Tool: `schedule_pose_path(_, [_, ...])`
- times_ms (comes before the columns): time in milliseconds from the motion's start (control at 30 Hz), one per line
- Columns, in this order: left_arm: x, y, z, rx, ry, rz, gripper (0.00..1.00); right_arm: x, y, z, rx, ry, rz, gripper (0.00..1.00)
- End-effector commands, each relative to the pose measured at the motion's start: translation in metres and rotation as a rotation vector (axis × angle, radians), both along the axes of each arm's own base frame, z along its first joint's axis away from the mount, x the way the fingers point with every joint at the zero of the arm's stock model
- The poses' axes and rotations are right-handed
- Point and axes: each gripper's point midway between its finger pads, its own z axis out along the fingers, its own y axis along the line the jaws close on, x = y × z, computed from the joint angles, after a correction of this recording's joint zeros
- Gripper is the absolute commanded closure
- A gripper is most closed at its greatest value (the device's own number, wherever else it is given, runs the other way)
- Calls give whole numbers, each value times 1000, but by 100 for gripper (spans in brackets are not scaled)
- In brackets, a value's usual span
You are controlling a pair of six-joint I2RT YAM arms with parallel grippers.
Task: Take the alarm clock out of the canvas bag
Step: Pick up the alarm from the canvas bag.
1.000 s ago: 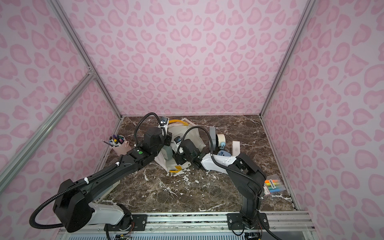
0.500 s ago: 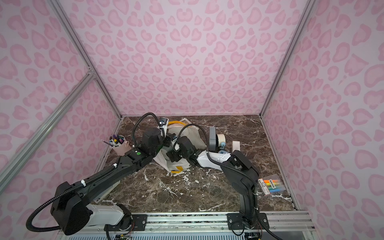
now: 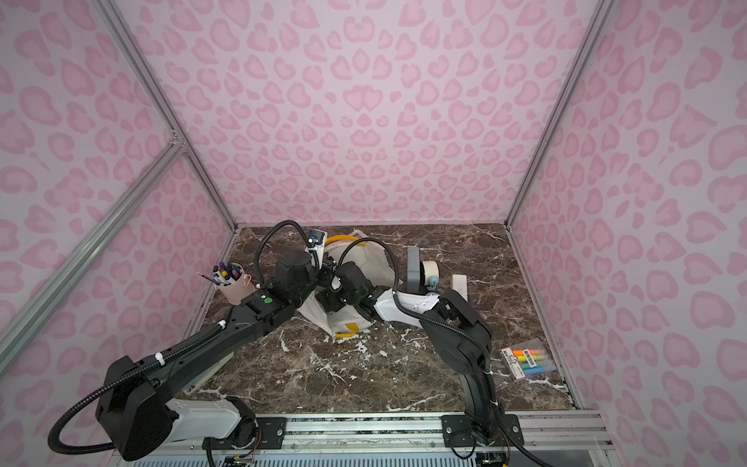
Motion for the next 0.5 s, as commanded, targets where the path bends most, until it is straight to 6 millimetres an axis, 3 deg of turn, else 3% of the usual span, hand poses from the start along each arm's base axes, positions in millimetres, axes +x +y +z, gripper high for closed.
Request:
schedule_pose_path(0, [2, -4, 14, -53, -43, -5, 97, -5, 2, -11, -36, 21, 20, 26])
schedule_pose_path(467, [5, 3, 12, -27, -39, 40, 97, -8, 2, -8, -34, 28, 22, 47])
